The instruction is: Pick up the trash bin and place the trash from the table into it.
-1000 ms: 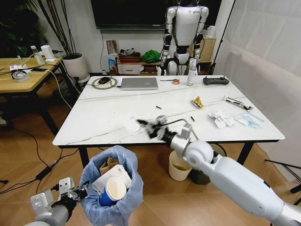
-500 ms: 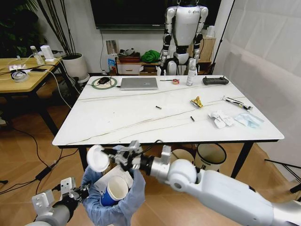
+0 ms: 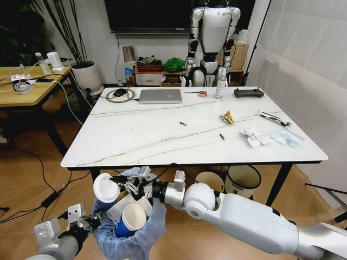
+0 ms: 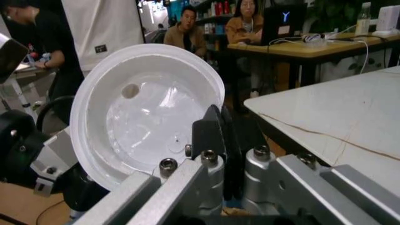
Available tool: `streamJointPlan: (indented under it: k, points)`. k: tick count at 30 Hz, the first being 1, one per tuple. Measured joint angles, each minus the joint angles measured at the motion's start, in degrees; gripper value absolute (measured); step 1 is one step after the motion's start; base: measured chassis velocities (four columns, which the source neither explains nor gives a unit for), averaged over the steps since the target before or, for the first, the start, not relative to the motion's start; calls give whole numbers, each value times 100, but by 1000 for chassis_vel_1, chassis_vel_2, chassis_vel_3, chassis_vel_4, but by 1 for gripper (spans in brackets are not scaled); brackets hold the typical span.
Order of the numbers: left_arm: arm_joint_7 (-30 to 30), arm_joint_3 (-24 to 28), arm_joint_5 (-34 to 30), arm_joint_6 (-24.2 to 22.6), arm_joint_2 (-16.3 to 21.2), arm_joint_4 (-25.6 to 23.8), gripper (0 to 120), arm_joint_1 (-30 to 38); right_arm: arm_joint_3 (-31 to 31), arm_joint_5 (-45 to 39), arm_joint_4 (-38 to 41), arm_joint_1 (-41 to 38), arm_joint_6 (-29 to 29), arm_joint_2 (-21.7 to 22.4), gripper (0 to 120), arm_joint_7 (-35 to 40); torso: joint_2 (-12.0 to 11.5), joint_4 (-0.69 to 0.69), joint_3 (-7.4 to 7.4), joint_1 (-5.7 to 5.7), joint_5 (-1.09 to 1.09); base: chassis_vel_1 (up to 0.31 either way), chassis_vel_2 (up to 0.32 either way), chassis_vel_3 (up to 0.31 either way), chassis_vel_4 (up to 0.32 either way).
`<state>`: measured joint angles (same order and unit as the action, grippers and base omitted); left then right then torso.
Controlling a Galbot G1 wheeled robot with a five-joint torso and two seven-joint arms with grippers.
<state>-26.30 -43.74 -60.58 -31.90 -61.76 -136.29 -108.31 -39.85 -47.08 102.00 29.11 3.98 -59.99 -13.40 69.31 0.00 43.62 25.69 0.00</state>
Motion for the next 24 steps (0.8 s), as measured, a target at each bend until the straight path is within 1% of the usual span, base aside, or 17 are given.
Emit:
streamJointPlan:
  k: [1,2,5,8,9,14,15,17,19,20,21,24]
  points:
    - [-7,-9,7,-3,5,-2,0,-3,0,34,-14,16,31,-1,5,-4,0,0,0,0,0,0,0,0,0]
    - [-7,-9,7,-3,5,-2,0,-3,0,34,-14,16,31,-1,5,-4,0,0,0,0,0,0,0,0,0]
    - [-59,-67,29,-15,34,-34,0,-43,15,123,-41,89,105,-1,20,-15,0,0,0,0,0,0,0,0,0]
    - [-90,-87,40,-15,42,-83,0,-69,41,158,-68,133,130,-8,32,-11,0,0,0,0,1,0,0,0,0]
    - [-90,-87,40,-15,42,-83,0,-69,41,158,-68,133,130,-8,32,-11,0,0,0,0,1,0,0,0,0]
    - [-92,-89,56,-15,42,-98,0,-76,141,169,-2,155,158,66,52,2,0,0,0,0,1,0,0,0,0]
    - [-92,-89,56,-15,42,-98,0,-76,141,169,-2,155,158,66,52,2,0,0,0,0,1,0,0,0,0]
    - [-75,-65,76,-15,28,-70,0,-73,355,168,56,156,162,84,63,86,0,0,0,0,1,0,0,0,0]
    - [-57,-45,103,-15,22,-43,0,-67,555,166,71,156,158,91,69,186,0,1,0,0,1,0,0,0,0]
    - [-35,-29,126,-15,14,-26,0,-63,791,160,70,158,125,108,75,314,0,1,0,0,0,0,0,0,0]
    - [-35,-29,126,-15,14,-26,0,-63,791,160,70,158,125,108,75,314,0,1,0,0,0,0,0,0,0]
    - [6,-3,144,-13,3,-14,0,-52,1478,189,-135,235,-188,173,86,969,0,1,0,0,1,0,0,0,0]
